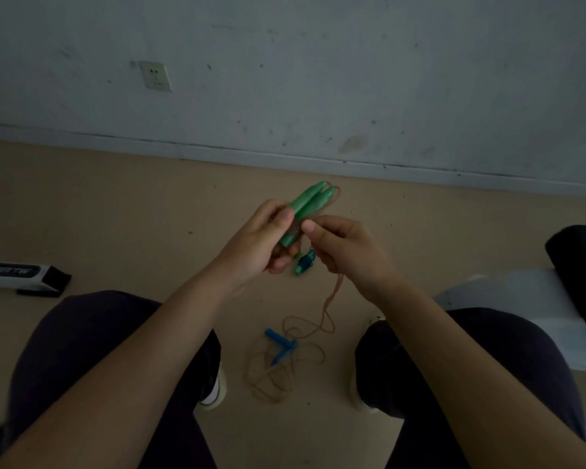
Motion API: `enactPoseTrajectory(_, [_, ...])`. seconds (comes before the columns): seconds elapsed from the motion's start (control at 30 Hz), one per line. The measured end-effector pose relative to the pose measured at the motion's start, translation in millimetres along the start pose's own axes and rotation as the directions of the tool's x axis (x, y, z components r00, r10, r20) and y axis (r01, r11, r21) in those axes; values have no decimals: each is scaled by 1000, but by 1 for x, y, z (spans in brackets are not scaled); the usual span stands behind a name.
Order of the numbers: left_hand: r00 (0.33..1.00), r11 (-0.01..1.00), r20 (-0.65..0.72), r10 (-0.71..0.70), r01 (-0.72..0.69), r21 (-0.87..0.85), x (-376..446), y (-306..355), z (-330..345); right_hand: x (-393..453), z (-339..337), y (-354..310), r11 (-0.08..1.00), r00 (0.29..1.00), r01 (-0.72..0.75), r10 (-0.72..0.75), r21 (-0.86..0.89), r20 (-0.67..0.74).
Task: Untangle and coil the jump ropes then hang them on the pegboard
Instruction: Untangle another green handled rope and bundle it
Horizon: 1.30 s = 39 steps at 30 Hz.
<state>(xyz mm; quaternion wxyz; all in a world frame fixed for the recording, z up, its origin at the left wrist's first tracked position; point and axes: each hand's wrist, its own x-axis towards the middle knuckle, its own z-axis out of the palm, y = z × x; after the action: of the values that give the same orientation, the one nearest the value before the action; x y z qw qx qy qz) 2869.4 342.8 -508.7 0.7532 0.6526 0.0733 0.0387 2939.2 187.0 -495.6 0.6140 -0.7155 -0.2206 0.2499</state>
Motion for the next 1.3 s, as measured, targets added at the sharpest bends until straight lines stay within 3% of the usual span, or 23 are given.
enactPoseTrajectory(0.13, [990, 992, -117, 78, -65, 108, 3, 1, -8, -1, -1, -5, 988, 999, -34, 35, -149, -1])
enactPoseTrajectory(0.33, [977, 972, -199, 83, -34, 234, 7, -4, -10, -4, -3, -10, 957, 995, 61, -38, -285, 87])
enactPoseTrajectory(0.57, [994, 882, -72, -77, 102, 460, 5, -5, -12, -10, -24, -24, 952, 983, 158, -128, -264, 128])
enactPoseTrajectory(0.73, [958, 927, 210, -193, 108, 359, -1, -4, -5, -9, -27, -24, 893, 967, 254, -249, -373, 63])
enactPoseTrajectory(0.87, [933, 933, 314, -178, 59, 354, 0, -2, -5, -5, -22, -15, 858, 974, 199, -226, -474, 1])
enactPoseTrajectory(1.17, [953, 943, 258, -158, 68, 327, 0, -5, -11, 3, -17, -1, 807, 981, 120, -185, -578, -55])
enactPoseTrajectory(1.3, [974, 932, 204, -103, 23, 361, -2, -5, -14, 4, -13, -1, 851, 976, 125, -197, -510, -88])
